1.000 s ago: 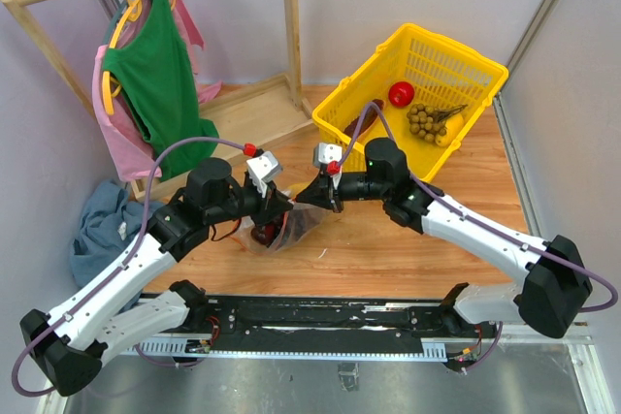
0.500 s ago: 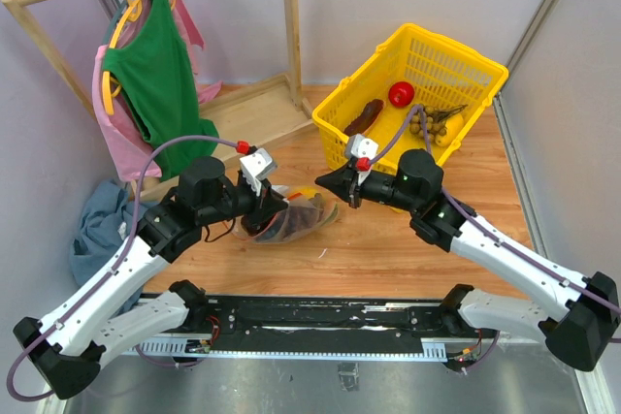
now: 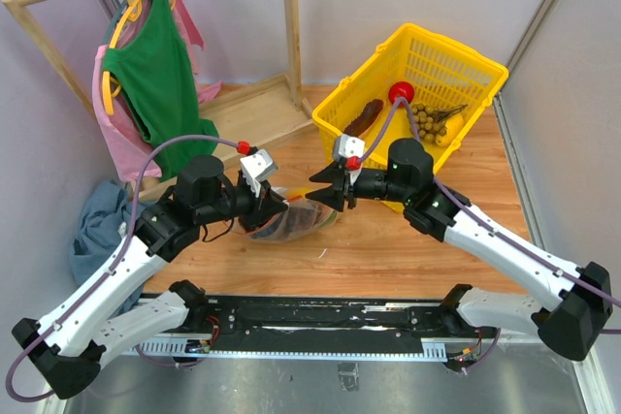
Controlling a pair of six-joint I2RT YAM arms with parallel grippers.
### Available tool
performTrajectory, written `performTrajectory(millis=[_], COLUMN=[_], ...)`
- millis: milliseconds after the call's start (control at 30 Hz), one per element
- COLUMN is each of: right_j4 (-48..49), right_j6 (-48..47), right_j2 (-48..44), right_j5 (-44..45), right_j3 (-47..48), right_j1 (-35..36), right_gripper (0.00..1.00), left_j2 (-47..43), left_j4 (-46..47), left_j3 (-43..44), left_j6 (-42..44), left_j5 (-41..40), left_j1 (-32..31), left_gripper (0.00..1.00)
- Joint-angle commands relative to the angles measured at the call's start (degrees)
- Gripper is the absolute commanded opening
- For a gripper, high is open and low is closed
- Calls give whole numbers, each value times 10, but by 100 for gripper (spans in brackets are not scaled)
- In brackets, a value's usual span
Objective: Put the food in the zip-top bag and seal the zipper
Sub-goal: Zip the zipper food storage bag at the center of the board.
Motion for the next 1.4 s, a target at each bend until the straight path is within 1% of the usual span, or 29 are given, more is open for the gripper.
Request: performTrajectory(millis=[0,100,233,300,400,433,467,600,767,833,933,967,1033,1067,1133,1167,1233,1367], right_j4=[-14,-21,-31,-30,-26,-19,-9,25,20,7,5,2,-12,-16,-18,-19,-19,-15], right_j6=[-35,-48,-68,-73,-66,-60,-52,-24,-7,-5,-8,-11,-21,-26,-36,-40,-41,-38], right_j2=[39,70,98,104,100,94,86,42,-16,-27,-33,-30,-19,-13,2,10,32,62], right_j5=[-91,-112,-110,-115,-100,-90,-74,-19,14,16,-21,-35,-60,-68,-72,-76,-82,-91], right_j3=[36,49,59,59,58,53,46,14,-9,-12,-17,-11,4,10,20,27,39,57], right_j1=[-8,-1,2,2,2,1,2,2,2,2,2,2,3,5,11,14,17,23], right_gripper=[44,44,37,30,7,2,1,1,1,1,1,4,22,29,36,38,39,38], left_j2=[-3,-1,3,2,-1,-3,-6,-22,-33,-32,-28,-24,-17,-14,-8,-6,-1,7], left_j4=[32,40,38,36,32,30,27,16,2,0,5,6,8,9,11,13,18,22], left_j3=[26,26,29,28,26,26,25,24,28,31,34,37,40,43,46,47,48,48], left_j6=[12,13,18,19,18,18,15,4,2,2,3,4,5,6,10,11,12,15], left_j5=[27,34,38,38,31,26,19,-12,-19,-11,12,18,30,36,44,48,55,62], left_j1=[0,0,0,0,0,1,0,0,0,0,1,1,0,0,0,0,0,-1], left_gripper=[0,0,0,0,0,0,0,0,0,0,0,0,0,0,0,0,0,0])
